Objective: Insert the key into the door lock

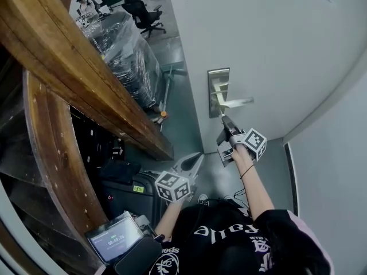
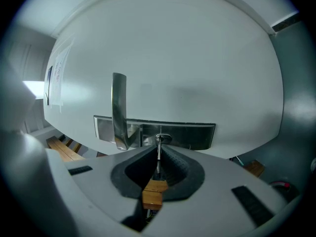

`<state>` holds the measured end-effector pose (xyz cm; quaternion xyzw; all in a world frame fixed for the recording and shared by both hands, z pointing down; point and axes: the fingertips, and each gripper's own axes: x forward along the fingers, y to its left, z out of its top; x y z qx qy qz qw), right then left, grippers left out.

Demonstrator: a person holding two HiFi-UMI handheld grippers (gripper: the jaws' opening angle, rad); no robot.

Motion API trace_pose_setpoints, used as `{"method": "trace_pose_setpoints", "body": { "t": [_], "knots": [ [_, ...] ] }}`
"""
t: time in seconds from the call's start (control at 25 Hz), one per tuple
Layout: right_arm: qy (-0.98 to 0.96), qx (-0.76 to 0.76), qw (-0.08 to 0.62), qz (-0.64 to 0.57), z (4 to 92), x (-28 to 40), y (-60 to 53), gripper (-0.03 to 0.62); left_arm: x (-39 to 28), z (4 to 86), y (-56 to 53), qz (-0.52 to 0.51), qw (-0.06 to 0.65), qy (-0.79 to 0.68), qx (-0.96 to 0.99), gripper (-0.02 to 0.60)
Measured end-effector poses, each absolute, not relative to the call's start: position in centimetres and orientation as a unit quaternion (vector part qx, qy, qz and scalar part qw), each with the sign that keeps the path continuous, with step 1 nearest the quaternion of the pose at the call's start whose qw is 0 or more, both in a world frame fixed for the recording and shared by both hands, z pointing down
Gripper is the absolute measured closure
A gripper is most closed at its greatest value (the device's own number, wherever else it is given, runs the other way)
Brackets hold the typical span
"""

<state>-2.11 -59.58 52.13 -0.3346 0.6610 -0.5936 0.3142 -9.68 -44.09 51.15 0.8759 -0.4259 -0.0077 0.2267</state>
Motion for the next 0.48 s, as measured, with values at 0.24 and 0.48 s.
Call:
{"method": "trace_pose_setpoints", "body": {
  "t": [0.24, 0.48],
  "knots": [
    [0.630, -0.328, 0.352, -0.610, 52.5, -1.9, -60.3, 0.559, -10.0, 51.4, -44.2, -0.005, 0.228, -0.426, 0.876, 0.577],
    [0.639, -0.337, 0.346, -0.598, 52.2, -2.6, -62.0, 0.559, -9.7, 51.4, -44.1, -0.002, 0.228, -0.419, 0.879, 0.577]
  ]
}}
